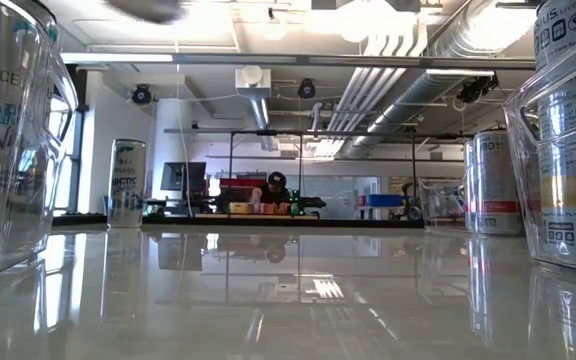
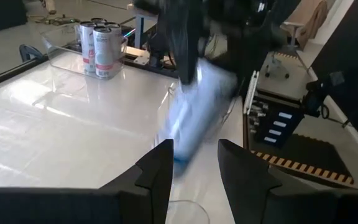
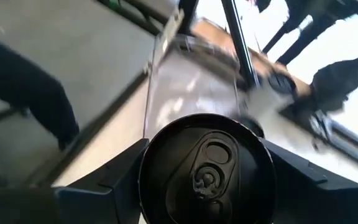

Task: Sort soda cans
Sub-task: Put the bottom right white-blue soda can into the bottom left transparent bin

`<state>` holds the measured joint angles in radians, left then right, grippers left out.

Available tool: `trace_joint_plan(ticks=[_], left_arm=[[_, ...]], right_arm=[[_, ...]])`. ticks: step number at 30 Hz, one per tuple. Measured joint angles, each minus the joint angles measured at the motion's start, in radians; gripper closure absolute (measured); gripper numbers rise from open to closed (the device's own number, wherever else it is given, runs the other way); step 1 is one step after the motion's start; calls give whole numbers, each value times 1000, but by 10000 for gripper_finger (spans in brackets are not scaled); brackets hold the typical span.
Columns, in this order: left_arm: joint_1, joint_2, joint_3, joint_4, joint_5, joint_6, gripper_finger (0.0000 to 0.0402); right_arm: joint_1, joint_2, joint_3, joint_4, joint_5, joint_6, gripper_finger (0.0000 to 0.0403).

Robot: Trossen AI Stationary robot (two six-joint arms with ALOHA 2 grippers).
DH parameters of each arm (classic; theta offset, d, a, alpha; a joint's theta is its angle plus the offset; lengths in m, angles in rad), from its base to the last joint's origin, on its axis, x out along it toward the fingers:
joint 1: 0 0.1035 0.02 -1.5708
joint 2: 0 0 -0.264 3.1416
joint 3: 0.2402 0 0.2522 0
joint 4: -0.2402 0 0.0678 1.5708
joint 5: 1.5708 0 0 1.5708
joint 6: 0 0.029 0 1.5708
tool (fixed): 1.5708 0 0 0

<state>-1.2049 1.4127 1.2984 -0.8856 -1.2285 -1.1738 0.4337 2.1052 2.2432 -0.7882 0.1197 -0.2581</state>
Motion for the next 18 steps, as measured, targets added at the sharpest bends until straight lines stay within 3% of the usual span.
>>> trace_joint_plan(ticks=[4,7,18], left_arm=[[0,29,0,0,-1,0,282],[10,54,0,-1,-7,0,282],[27,112,0,0,-8,-19,282]], right_arm=[[2,-39,0,-178,30,76,165],[-6,-41,-77,-186,17,101,165],[-62,-119,-545,268,-106,193,165]])
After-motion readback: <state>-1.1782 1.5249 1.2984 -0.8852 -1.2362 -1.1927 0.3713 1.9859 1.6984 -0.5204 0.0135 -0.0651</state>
